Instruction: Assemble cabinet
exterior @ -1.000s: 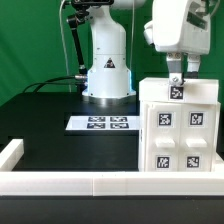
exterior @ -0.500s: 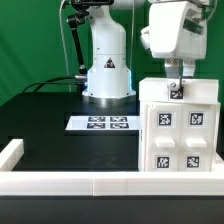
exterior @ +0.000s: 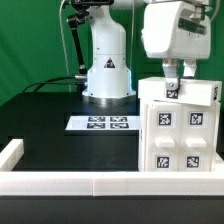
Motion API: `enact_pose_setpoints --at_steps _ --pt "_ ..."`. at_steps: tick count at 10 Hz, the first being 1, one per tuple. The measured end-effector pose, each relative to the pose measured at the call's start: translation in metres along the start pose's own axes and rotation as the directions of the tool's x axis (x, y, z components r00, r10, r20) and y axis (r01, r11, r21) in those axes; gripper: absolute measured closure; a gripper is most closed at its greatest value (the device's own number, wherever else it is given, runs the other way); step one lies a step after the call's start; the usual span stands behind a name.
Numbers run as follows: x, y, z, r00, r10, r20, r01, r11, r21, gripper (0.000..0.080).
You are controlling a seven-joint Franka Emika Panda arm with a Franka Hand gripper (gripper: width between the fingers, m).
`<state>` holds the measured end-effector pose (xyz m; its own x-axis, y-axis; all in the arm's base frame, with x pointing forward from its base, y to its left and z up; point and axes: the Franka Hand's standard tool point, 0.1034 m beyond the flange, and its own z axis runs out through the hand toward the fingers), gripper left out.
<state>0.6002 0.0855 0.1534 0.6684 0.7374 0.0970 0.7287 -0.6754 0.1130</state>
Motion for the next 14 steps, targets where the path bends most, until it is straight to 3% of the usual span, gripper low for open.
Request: enact_pose_setpoints --at_steps 3,7,11,14 --pt "0.0006 0.0013 -0.0001 0.973 0.232 -0.012 -0.232 0.973 -0.003 0.0246" --pt "0.0012 0.0023 -0.0005 0.803 0.596 -0.018 -0.596 0.803 0.001 0.0245" --pt "-0.0001 0.0054 -0.0008 0.656 0.754 -0.023 -0.754 0.656 0.003 0.0245" --pt "-0.0025 0.0102 -0.0018 0.49 0.871 -0.026 -0.871 0.49 0.004 0.0245"
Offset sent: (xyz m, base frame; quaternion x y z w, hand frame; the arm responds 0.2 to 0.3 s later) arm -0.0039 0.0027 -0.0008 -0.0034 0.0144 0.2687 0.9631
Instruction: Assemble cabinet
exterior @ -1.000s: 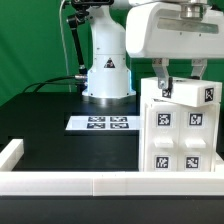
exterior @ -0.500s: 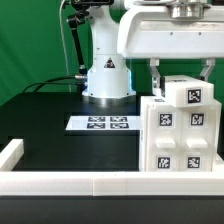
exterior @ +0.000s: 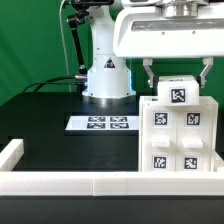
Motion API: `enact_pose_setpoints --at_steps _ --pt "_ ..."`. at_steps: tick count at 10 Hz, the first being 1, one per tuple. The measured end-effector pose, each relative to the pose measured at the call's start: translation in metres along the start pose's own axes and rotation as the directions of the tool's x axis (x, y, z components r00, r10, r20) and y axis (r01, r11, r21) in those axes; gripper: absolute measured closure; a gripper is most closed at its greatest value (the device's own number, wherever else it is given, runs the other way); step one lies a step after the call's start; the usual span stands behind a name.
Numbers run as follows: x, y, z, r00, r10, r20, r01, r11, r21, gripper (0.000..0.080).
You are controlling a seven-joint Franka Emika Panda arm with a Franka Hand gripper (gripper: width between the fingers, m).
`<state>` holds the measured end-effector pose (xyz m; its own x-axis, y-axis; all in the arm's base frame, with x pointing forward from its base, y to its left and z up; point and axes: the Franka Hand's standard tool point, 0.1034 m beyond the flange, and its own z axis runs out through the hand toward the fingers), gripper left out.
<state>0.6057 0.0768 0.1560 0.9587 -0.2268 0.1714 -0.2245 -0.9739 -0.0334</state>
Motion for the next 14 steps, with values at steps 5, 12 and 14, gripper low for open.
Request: enact_pose_setpoints --at_steps 5,12,14 --pt "0.001 0.003 -0.001 0.953 0.304 -0.003 -0.304 0.953 -0.004 0.0245" --pt "-0.002 -0.005 -0.001 0.735 0.678 0.003 -0.678 0.735 0.002 0.0245" --pt "-0.003 -0.005 -0.001 0.671 0.741 0.014 -0.741 0.671 0.005 0.0245"
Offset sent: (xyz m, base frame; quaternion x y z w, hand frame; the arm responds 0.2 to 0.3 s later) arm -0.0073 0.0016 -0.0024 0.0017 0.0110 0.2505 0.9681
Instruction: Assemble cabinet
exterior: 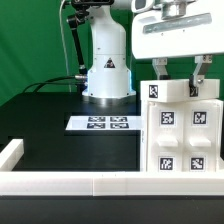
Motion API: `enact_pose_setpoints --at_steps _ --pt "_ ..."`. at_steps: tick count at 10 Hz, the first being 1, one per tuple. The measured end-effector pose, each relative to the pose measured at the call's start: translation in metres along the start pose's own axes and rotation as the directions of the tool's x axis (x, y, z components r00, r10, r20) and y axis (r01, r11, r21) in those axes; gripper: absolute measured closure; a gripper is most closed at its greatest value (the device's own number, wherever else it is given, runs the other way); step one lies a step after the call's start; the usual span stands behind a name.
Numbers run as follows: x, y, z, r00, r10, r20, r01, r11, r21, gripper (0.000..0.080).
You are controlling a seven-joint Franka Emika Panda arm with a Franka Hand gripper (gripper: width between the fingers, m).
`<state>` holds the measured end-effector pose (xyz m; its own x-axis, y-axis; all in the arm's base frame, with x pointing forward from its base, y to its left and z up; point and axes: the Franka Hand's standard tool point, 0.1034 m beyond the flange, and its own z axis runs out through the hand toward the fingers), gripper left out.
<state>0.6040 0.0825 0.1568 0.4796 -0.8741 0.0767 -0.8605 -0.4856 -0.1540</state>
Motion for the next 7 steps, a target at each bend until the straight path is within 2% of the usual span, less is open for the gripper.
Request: enact_pose_setpoints --at_steps 3,5,7 --pt "-0.0018 0.0022 -0.0003 0.966 0.258 0.024 -0.258 0.966 -0.001 0.0245" --pt "-0.0031 0.0028 -0.0007 0.891 0.453 0.04 -0.453 0.892 -0.01 0.0245" --pt "-0.0028 0.0039 -0.0004 0.768 0.638 0.065 -0.637 0.77 -0.028 0.0245"
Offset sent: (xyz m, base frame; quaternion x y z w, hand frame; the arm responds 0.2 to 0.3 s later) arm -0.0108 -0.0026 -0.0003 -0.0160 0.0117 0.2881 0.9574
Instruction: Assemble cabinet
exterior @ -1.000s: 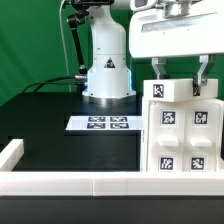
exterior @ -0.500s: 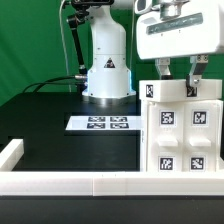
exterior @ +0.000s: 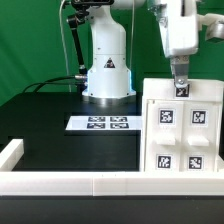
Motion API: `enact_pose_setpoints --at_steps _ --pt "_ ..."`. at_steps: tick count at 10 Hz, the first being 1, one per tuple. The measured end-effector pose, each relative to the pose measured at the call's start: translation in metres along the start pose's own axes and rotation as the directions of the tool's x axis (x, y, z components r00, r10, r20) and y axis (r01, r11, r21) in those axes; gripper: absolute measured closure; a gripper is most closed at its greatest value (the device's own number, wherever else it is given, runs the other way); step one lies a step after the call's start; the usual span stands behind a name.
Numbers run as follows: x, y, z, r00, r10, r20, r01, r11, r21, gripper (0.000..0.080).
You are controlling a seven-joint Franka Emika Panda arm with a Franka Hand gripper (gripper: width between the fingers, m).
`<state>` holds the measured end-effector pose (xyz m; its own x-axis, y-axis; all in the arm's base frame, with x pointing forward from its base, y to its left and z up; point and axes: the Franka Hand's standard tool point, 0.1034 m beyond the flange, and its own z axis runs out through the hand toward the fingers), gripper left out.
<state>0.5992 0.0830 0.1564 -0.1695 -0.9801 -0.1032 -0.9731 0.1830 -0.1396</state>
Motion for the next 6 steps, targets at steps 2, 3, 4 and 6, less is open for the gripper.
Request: enact_pose_setpoints --at_steps 2,3,4,6 --pt "0.004 0.0021 0.0007 0.99 0.14 0.006 -0.14 0.99 -0.019 0.0245" --pt "0.0045 0.0028 0.0008 0.978 0.209 0.009 -0.209 0.978 -0.026 0.0245" --pt "0.0052 0.0033 0.0008 0.972 0.235 0.018 -0.234 0.972 -0.032 0.0245" --pt "0.0057 0.0032 0.001 0.965 0.259 0.031 -0.258 0.965 -0.039 0.0245"
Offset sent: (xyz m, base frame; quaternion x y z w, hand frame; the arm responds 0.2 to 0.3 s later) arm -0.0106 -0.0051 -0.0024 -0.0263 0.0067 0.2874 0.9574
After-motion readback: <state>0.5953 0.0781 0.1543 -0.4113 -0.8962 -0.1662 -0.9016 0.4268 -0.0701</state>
